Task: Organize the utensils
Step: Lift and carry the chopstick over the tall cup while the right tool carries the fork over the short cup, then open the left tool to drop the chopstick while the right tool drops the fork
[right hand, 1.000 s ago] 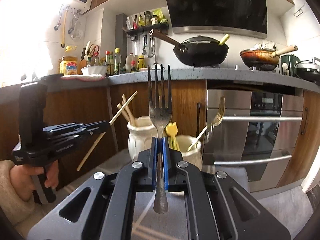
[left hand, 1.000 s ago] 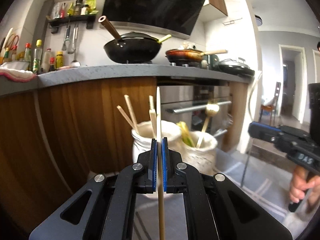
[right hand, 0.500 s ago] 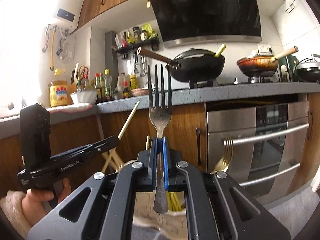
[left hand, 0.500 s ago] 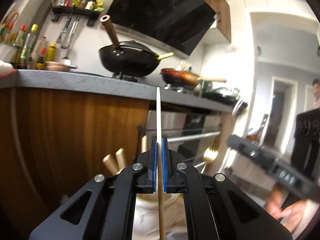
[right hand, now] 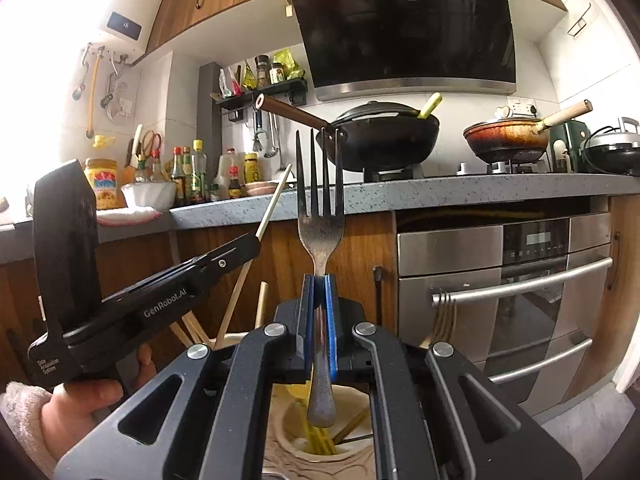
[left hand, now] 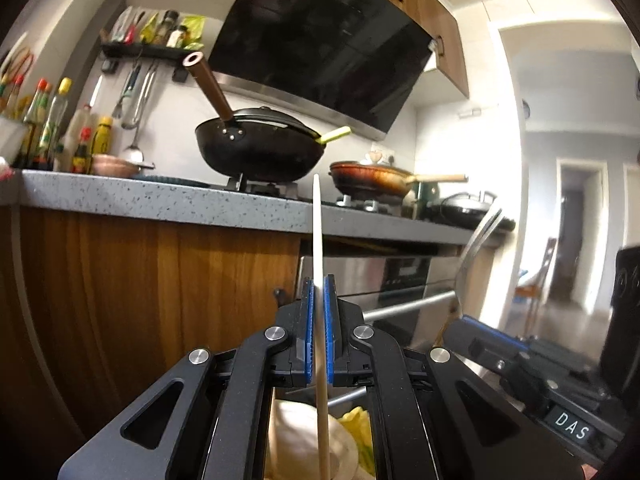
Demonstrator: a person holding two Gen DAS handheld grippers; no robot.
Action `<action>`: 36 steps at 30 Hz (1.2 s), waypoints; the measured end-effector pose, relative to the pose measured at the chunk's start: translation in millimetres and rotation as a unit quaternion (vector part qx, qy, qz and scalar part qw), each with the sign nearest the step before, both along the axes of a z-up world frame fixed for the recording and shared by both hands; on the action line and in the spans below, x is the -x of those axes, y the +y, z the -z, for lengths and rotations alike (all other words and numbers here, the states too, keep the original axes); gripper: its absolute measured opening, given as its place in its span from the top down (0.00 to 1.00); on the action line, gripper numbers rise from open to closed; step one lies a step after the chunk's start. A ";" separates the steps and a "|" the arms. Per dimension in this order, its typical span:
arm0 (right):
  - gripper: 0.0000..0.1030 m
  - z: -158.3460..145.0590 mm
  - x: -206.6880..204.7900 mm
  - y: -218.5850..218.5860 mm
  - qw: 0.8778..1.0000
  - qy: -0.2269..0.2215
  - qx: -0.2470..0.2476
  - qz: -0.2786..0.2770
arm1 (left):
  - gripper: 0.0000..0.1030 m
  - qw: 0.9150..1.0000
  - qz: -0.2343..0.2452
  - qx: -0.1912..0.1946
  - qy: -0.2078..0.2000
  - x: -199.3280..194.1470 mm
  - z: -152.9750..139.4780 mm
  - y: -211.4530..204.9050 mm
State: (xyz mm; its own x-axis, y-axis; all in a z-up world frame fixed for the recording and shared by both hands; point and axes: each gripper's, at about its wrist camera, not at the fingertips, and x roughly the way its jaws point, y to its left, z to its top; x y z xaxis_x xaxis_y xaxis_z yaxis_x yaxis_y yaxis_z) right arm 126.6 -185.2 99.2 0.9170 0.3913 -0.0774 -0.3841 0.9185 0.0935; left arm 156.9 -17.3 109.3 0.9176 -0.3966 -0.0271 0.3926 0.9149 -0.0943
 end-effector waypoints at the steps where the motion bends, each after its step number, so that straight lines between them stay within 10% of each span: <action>1: 0.95 2.5 -2.5 0.8 1.000 0.004 0.006 -0.001 | 0.95 1.000 -0.003 -0.012 -0.007 1.3 3.6 -4.3; 18: 0.95 24.3 -13.3 10.7 0.993 0.063 0.095 -0.017 | 0.94 0.998 -0.011 -0.061 -0.020 21.0 13.2 0.8; 36: 0.84 14.0 7.8 -2.9 0.996 0.057 0.071 -0.016 | 0.79 0.997 -0.024 -0.070 -0.013 44.6 -1.2 4.8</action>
State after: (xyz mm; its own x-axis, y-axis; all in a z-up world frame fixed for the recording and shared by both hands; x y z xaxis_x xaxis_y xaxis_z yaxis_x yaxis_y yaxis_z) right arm 118.8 -188.0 85.2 0.8865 0.3970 -0.2376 -0.4068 0.9135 0.0082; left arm 112.3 -12.5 110.5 0.9368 -0.3456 -0.0541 0.3481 0.9364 0.0449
